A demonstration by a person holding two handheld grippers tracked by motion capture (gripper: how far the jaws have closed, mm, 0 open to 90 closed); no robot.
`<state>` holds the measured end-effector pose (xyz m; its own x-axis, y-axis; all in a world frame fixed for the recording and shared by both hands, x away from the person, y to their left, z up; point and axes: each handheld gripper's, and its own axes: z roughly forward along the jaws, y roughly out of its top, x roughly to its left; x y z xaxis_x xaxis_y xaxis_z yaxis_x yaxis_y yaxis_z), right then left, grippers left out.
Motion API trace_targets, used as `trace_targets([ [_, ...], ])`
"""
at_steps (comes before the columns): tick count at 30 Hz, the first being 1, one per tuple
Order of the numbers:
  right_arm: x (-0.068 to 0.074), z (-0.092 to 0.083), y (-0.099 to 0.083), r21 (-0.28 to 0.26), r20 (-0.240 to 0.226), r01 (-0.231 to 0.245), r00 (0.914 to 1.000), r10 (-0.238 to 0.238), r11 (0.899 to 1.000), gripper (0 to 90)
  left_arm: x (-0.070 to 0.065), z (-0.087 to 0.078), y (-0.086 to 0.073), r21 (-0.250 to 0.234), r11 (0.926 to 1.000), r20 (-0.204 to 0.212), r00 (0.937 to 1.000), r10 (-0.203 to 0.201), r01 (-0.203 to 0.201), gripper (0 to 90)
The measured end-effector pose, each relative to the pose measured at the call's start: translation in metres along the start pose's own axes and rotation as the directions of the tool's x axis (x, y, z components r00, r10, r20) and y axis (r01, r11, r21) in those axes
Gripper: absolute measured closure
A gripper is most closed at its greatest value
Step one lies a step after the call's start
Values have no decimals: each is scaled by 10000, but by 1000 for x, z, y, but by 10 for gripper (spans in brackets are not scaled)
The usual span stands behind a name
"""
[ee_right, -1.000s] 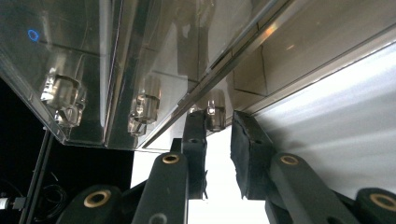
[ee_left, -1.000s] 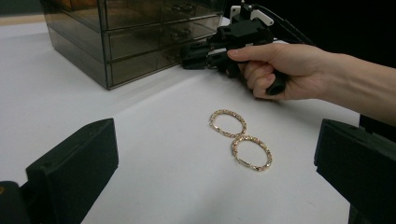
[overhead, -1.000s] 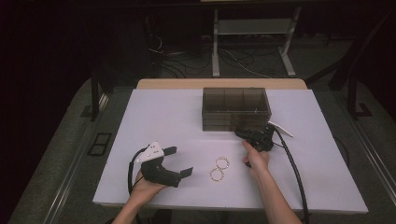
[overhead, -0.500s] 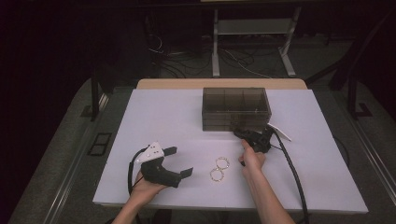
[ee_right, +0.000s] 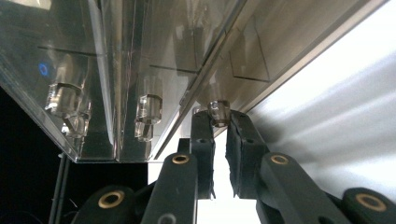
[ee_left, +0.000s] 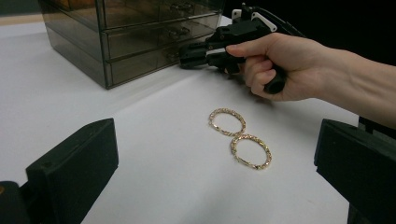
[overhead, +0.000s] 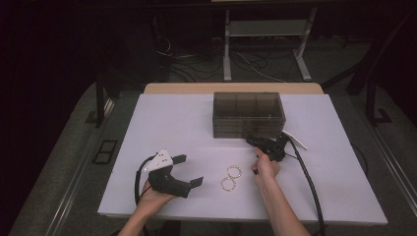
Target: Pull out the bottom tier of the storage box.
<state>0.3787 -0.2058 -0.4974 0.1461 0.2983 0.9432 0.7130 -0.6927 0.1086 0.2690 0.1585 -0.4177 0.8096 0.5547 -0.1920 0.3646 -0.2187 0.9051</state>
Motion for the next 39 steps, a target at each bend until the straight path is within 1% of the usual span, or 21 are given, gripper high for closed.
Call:
trace_targets([
  [3, -1, 0, -2, -64, -51, -81, 10000, 81, 9999, 807, 0, 0, 0, 3, 10000, -1, 10000, 4, -4, 0],
  [6, -3, -2, -5, -81, -104, 7, 9999, -7, 10000, 806, 0, 1, 0, 10, 10000, 4, 10000, 8, -8, 0],
  [16, -5, -12, -17, -96, -191, -17, 9998, 15, 10000, 806, -1, 1, 0, 42, 10000, -2, 10000, 9, -9, 0],
  [17, -5, -13, -18, -126, -197, -76, 9998, 73, 9999, 806, 0, 1, 0, 42, 10000, -1, 10000, 24, -24, 0],
  [22, -7, -16, -23, -179, -219, -29, 9998, 26, 9998, 805, 0, 1, 0, 40, 10000, -4, 10000, 0, 0, 0],
  [32, -4, -19, -28, -258, 25, -72, 10000, 73, 9996, 788, 0, 2, 0, 49, 10000, 6, 10000, 26, -26, 0],
  [35, -3, -21, -28, -312, 129, 65, 9999, -61, 9995, 760, 0, 1, 0, 55, 10000, -16, 10000, 49, -49, 0],
  [37, -1, -24, -28, -407, 260, 333, 9991, -322, 9986, 740, 0, 1, 0, 47, 10000, -15, 10000, 48, -48, 0],
  [39, 2, -27, -29, -440, 368, 435, 9984, -418, 9981, 729, 0, 1, 0, 50, 10000, -9, 10000, 59, -58, 0],
])
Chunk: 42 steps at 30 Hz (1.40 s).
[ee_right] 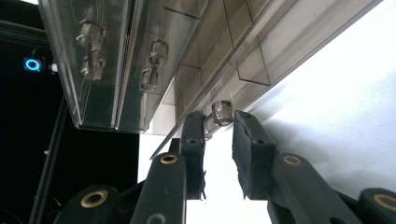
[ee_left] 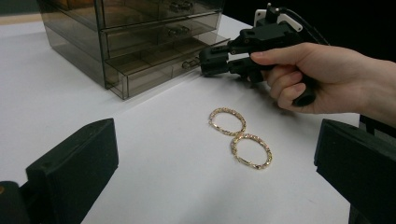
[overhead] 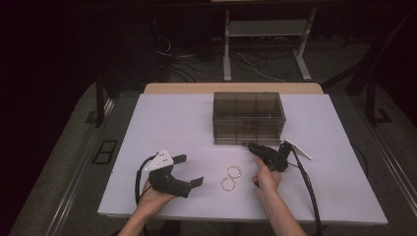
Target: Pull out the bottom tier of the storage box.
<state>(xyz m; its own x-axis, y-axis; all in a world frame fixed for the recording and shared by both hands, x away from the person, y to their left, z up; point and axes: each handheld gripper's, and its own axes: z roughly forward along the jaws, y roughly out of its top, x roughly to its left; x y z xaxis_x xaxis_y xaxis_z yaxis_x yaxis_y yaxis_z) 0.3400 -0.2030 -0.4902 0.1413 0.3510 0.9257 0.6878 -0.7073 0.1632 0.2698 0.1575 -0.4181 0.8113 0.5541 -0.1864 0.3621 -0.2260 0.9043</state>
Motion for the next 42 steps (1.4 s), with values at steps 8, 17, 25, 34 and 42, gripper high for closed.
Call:
trace_targets([
  [8, 6, -11, 2, 152, 105, 698, 9975, -700, 9974, 730, 0, 0, 0, 8, 10000, -11, 10000, 13, -13, 0],
  [17, 10, -19, 8, 669, 543, 1803, 9814, -1841, 9813, 709, 0, 0, 0, 13, 10000, -28, 10000, 5, -5, 0],
  [25, 37, -23, 13, 1368, 716, 3700, 9215, -3818, 9189, 697, 1, 1, 0, 37, 10000, -28, 10000, -29, 29, 0],
  [34, 58, -17, 15, 2092, 634, 4490, 8803, -4702, 8687, 675, 2, -1, 0, -11, 10000, -88, 9999, -50, 50, 0],
  [42, 79, -8, 18, 3095, 761, 5748, 7791, -6223, 7575, 616, 2, -2, 0, 6, 10000, -150, 9999, -39, 39, 0],
])
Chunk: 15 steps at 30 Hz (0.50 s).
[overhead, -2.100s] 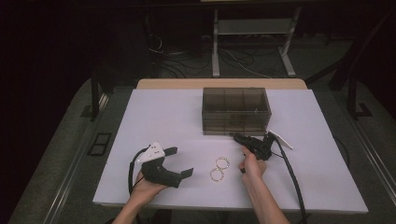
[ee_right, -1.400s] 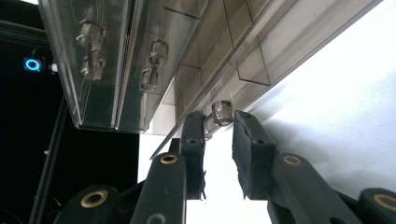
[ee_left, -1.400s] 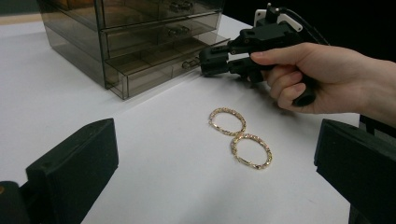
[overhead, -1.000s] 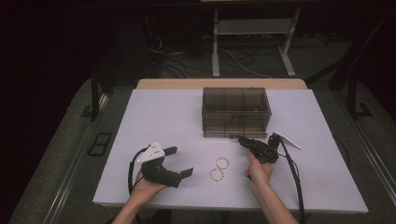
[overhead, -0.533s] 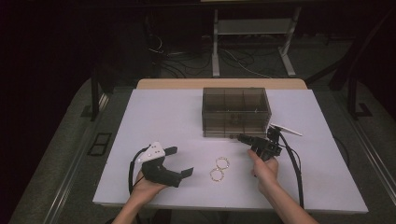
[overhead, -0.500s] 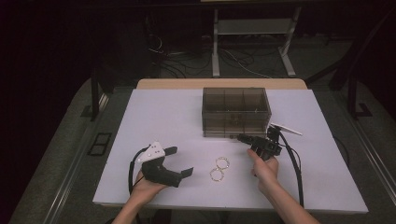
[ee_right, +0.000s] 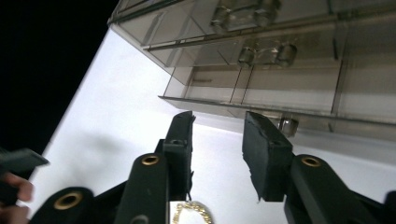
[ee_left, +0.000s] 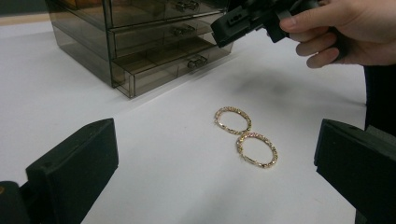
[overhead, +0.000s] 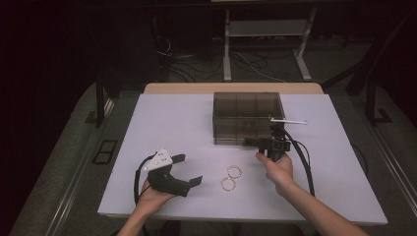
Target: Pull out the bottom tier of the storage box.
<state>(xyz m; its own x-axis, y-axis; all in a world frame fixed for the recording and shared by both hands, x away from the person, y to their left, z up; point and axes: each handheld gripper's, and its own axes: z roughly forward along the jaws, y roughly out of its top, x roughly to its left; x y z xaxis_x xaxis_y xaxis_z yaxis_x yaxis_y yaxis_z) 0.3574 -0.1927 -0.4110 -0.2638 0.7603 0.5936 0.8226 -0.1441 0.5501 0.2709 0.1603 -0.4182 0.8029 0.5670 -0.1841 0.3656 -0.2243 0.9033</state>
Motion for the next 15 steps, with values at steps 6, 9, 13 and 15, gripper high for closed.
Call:
trace_targets([
  [6, 9, 3, 15, 924, 160, 1343, 9905, -1363, 9866, 500, 0, 0, 0, 6, 10000, -17, 10000, 8, -8, 0],
  [9, 13, 4, 23, 1376, -30, 1849, 9825, -1863, 9731, 389, 0, 0, 0, 4, 10000, -23, 10000, 36, -36, 0],
  [13, 15, 8, 31, 2168, -183, 2829, 9581, -2859, 9343, 176, 0, 0, 0, 7, 10000, -18, 10000, 61, -61, 0],
  [15, 16, 9, 34, 2544, -229, 3551, 9321, -3615, 8995, 134, 0, 0, 0, 8, 10000, -11, 10000, 73, -73, 0],
])
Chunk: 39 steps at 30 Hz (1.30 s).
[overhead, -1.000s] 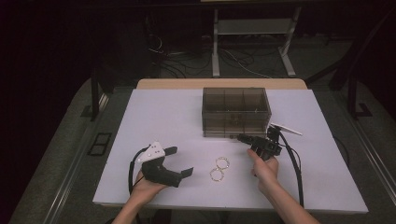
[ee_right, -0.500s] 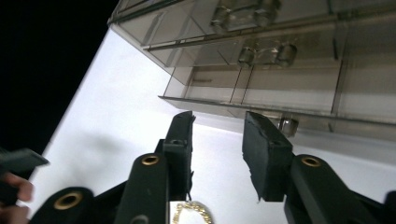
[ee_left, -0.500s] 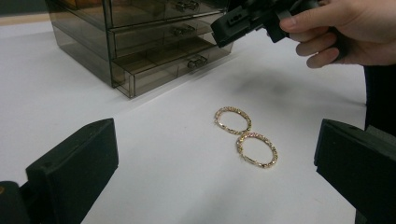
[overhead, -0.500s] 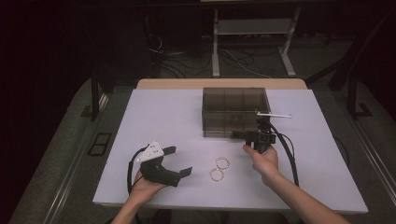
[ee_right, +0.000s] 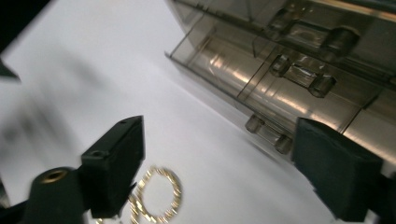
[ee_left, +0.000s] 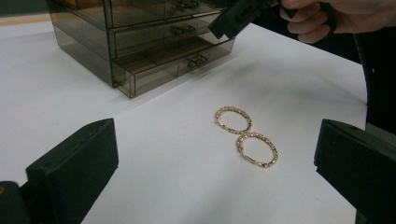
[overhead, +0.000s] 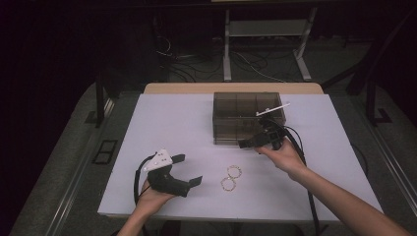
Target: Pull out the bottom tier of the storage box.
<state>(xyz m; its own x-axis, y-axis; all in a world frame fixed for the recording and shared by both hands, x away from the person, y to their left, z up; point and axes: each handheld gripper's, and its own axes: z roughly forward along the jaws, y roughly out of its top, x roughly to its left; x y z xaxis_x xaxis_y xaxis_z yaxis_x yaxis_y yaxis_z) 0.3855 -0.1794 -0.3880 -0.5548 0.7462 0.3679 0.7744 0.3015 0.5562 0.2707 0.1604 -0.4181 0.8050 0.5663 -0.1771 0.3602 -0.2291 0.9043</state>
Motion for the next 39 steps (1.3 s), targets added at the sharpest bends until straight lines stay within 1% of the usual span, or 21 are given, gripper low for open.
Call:
trace_targets([
  [1, 0, 0, 1, 203, 3, 216, 9998, -216, 9996, 74, 0, 0, 0, 2, 10000, 9, 10000, 21, -21, 0],
  [2, 0, 1, 3, 601, -179, 515, 9986, -505, 9969, 72, 0, 0, 0, 3, 10000, 10, 10000, 30, -30, 0],
  [4, -2, 1, 6, 921, -665, 856, 9946, -797, 9921, 63, 0, 0, 0, -3, 10000, 19, 10000, 12, -12, 0],
  [5, -2, 1, 7, 1010, -802, 959, 9929, -880, 9903, 14, 0, 0, 0, 2, 10000, 21, 10000, 8, -8, 0],
  [6, -2, 2, 9, 1183, -837, 1228, 9900, -1134, 9854, 14, 0, 0, 0, -6, 10000, 16, 10000, 0, 0, 0],
  [10, 0, 2, 13, 1204, -823, 2334, 9710, -2246, 9649, 15, -1, 0, 0, 6, 10000, 43, 10000, 14, -14, 0],
  [13, -1, 2, 15, 991, -956, 2792, 9581, -2702, 9551, 15, -1, 0, 0, 1, 10000, 52, 10000, 1, -1, 0],
  [17, 0, 3, 15, 966, -1147, 3552, 9319, -3440, 9298, 16, -1, -1, 0, -6, 10000, 52, 10000, 1, -1, 0],
  [20, 1, 3, 14, 867, -1272, 4095, 9087, -3976, 9082, 16, -1, -1, 0, 13, 10000, 62, 10000, 9, -9, 0],
  [22, 1, 4, 13, 751, -1214, 4588, 8855, -4485, 8854, 16, -1, -1, 0, 20, 10000, 68, 10000, -1, 1, 0],
  [23, 2, 4, 13, 736, -1265, 4679, 8803, -4572, 8807, 17, -2, -1, 0, 17, 10000, 66, 10000, -1, 1, 0],
  [24, 2, 4, 12, 658, -1290, 4912, 8673, -4807, 8686, 17, -2, -1, 0, 17, 10000, 73, 10000, 11, -11, 0],
  [25, 3, 4, 11, 665, -1262, 5060, 8592, -4958, 8600, 17, -2, 0, 0, 23, 10000, 80, 10000, 26, -26, 0],
  [26, 4, 4, 10, 672, -1278, 5319, 8437, -5214, 8441, 17, -2, 0, 0, 26, 10000, 85, 10000, 24, -24, 0],
  [28, 5, 6, 10, 733, -1246, 5652, 8226, -5548, 8217, 17, -2, 0, 0, 41, 10000, 87, 10000, 13, -13, 0],
  [30, 4, 7, 9, 718, -1247, 5788, 8133, -5684, 8123, 39, -2, 0, 0, 35, 10000, 95, 10000, 21, -21, 0],
  [32, 2, 10, 8, 710, -1400, 5926, 8024, -5802, 8024, 131, -3, 0, 0, 41, 10000, 101, 9999, 15, -15, 0],
  [33, 2, 11, 8, 687, -1411, 5982, 7981, -5858, 7984, 132, -3, 0, 0, 45, 10000, 101, 9999, 29, -30, 0],
  [34, 1, 13, 8, 734, -1308, 5968, 8001, -5855, 7991, 133, -3, 0, 0, 43, 10000, 101, 9999, 34, -34, 0],
  [37, -1, 17, 9, 669, -1152, 6046, 7949, -5957, 7937, 151, -2, 0, 0, 41, 10000, 107, 9999, 26, -27, 0],
  [39, -2, 20, 9, 585, -1213, 6085, 7912, -5993, 7914, 208, -3, 0, 0, 39, 10000, 107, 9999, 17, -18, 0],
])
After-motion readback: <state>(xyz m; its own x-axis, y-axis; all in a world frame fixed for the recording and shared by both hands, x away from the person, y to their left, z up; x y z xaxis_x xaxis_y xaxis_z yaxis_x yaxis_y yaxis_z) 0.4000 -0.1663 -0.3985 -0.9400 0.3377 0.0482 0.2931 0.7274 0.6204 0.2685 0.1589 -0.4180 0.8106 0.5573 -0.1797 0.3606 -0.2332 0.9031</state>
